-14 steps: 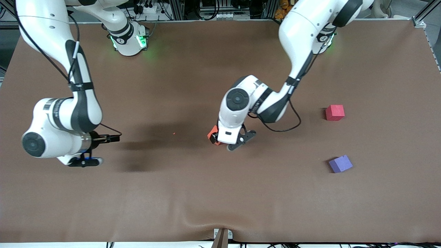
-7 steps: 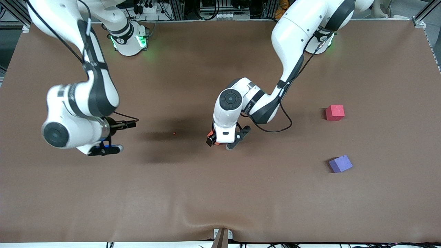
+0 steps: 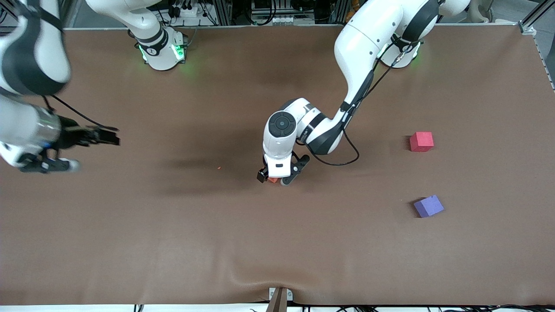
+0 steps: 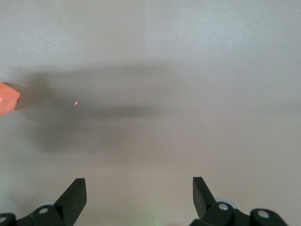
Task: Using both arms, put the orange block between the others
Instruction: 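Grasp the orange cube with the left gripper while the right gripper withdraws, then carry the orange cube with the left gripper toward the pink cube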
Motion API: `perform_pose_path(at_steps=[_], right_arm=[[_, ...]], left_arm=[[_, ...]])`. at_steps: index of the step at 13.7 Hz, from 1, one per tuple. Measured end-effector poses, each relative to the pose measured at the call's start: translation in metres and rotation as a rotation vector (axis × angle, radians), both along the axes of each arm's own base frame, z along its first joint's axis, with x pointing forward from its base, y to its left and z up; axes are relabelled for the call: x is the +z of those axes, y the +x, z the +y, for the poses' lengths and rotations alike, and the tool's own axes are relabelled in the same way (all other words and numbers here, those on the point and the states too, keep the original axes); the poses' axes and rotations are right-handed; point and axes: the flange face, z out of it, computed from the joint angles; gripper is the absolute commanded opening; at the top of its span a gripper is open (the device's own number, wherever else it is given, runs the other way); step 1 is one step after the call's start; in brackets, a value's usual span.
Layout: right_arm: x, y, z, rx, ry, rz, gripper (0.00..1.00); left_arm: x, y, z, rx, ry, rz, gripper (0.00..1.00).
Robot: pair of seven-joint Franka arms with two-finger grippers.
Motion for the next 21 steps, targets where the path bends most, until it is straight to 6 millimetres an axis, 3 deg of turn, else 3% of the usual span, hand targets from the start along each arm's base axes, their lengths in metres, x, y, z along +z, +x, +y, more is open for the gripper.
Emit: perform_pose_path(at_steps=[2,7,9,11,12,16,21], right_arm=[[0.018,-0.013,-0.003,0.007,0.010,0.013,1.00],[0.054,-0.022,0.000,0.055,-0.054,-0.025,1.00],[0.067,-0.032,-0.002,0.055,-0.061,-0.023,1.00],[0.077,-0.039,-0.006,0.051,-0.064,-0.026,1.00],[0.082,-0.042,-0.008,0.047,-0.064,-0.029,1.00],[0.105,-0.052,-0.009,-0.009,-0.076,-0.033,1.00],[0.108,-0.051,-0.009,-0.068,-0.087,-0.044,1.00]], left_arm=[[-0.006,-0.003,-0.002,-0.002,0.008,0.006,1.00],[-0.021,-0.004,0.001,-0.001,0.023,0.018,1.00],[-0.024,-0.004,0.001,-0.001,0.025,0.021,0.49],[-0.024,-0.005,0.001,-0.001,0.026,0.022,0.15],[-0.024,-0.005,0.001,-0.001,0.026,0.022,0.04],[-0.019,0.001,0.003,0.005,0.024,0.009,0.00],[0.007,0.035,0.035,0.002,0.114,-0.079,0.00]])
